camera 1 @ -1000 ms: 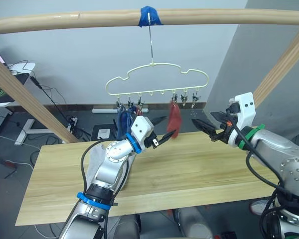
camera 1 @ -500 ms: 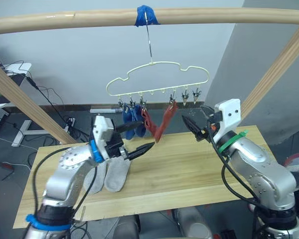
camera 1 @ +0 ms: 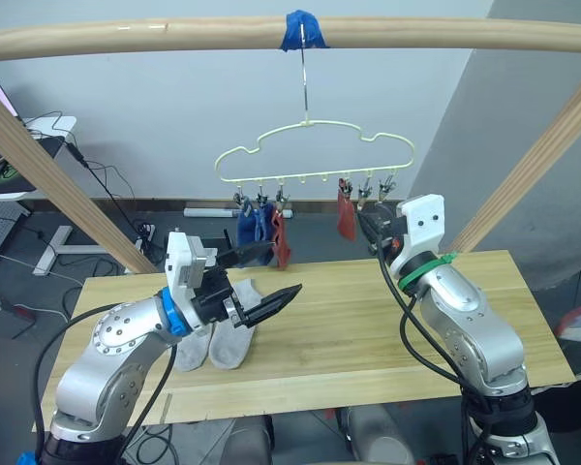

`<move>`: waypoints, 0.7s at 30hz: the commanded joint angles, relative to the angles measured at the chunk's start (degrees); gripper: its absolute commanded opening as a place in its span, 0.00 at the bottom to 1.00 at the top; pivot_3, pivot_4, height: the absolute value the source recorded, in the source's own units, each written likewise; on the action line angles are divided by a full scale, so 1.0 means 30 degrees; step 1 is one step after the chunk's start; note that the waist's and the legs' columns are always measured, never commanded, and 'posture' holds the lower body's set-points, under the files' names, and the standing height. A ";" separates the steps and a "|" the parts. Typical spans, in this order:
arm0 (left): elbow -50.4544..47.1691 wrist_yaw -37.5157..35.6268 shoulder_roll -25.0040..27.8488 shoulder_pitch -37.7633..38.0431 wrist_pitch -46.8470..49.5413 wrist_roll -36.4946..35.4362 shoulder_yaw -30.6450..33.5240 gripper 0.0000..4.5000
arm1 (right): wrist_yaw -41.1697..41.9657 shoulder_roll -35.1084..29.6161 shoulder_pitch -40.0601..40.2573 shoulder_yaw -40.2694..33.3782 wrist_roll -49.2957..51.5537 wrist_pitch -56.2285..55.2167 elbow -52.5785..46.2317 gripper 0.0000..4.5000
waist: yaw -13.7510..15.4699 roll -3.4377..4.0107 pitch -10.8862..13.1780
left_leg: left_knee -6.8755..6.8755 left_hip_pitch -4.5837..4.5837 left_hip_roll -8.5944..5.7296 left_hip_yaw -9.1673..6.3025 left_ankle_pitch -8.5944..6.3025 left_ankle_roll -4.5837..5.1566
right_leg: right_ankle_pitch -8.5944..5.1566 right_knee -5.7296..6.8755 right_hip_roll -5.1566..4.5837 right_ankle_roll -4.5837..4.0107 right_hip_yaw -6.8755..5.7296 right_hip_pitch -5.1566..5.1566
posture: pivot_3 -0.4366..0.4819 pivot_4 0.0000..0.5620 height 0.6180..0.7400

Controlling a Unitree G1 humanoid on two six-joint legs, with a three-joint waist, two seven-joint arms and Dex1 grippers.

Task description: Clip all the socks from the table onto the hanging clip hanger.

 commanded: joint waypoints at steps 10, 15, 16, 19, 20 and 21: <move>-0.1110 0.0552 -0.0112 0.0462 -0.0142 -0.0261 0.0212 1.00 | -0.0341 0.1158 -0.1287 -0.0287 -0.2048 -0.1680 0.1790 0.39 | 0.0138 -0.0003 -0.0002 | 0.0001 -0.0001 -0.0002 0.0001 0.0000 -0.0001 | 0.0002 0.0007 -0.0001 -0.0004 0.0000 0.0001 | 0.36 0.32 1.00; -0.1184 0.0643 -0.0130 0.0418 -0.0088 -0.0290 0.0192 1.00 | -0.0516 0.1491 -0.1416 -0.0538 -0.2559 -0.1670 0.2130 0.39 | 0.0145 -0.0004 -0.0004 | 0.0001 0.0001 -0.0002 -0.0001 0.0000 -0.0001 | 0.0004 0.0017 -0.0001 -0.0003 0.0000 0.0001 | 0.36 0.32 1.00; -0.1224 0.0665 -0.0132 0.0445 -0.0082 -0.0304 0.0184 1.00 | -0.0532 0.1569 -0.1430 -0.0618 -0.2621 -0.1704 0.2180 0.39 | 0.0149 -0.0004 -0.0004 | 0.0001 0.0001 -0.0002 -0.0002 0.0001 -0.0001 | 0.0004 0.0017 -0.0001 -0.0003 0.0000 0.0002 | 0.36 0.31 1.00; -0.1242 0.0700 -0.0125 0.0426 -0.0057 -0.0328 0.0158 1.00 | -0.0516 0.1746 -0.1547 -0.0746 -0.2800 -0.1832 0.2384 0.39 | 0.0149 -0.0004 -0.0004 | 0.0001 0.0001 -0.0003 0.0000 0.0001 -0.0001 | 0.0004 0.0017 -0.0001 -0.0003 0.0001 0.0002 | 0.36 0.32 1.00; -0.1232 0.0707 -0.0123 0.0412 -0.0061 -0.0312 0.0142 1.00 | -0.0541 0.1806 -0.1614 -0.0781 -0.2858 -0.1892 0.2504 0.39 | 0.0148 -0.0004 -0.0004 | 0.0001 0.0001 -0.0002 -0.0001 0.0001 -0.0001 | 0.0005 0.0019 -0.0001 -0.0004 0.0001 0.0002 | 0.36 0.32 1.00; -0.1213 0.0718 -0.0120 0.0387 -0.0061 -0.0302 0.0127 1.00 | -0.0553 0.1855 -0.1674 -0.0814 -0.2903 -0.1939 0.2608 0.39 | 0.0141 -0.0004 -0.0004 | 0.0001 0.0002 -0.0002 -0.0001 0.0000 -0.0001 | 0.0005 0.0020 -0.0001 -0.0004 0.0001 0.0001 | 0.37 0.31 1.00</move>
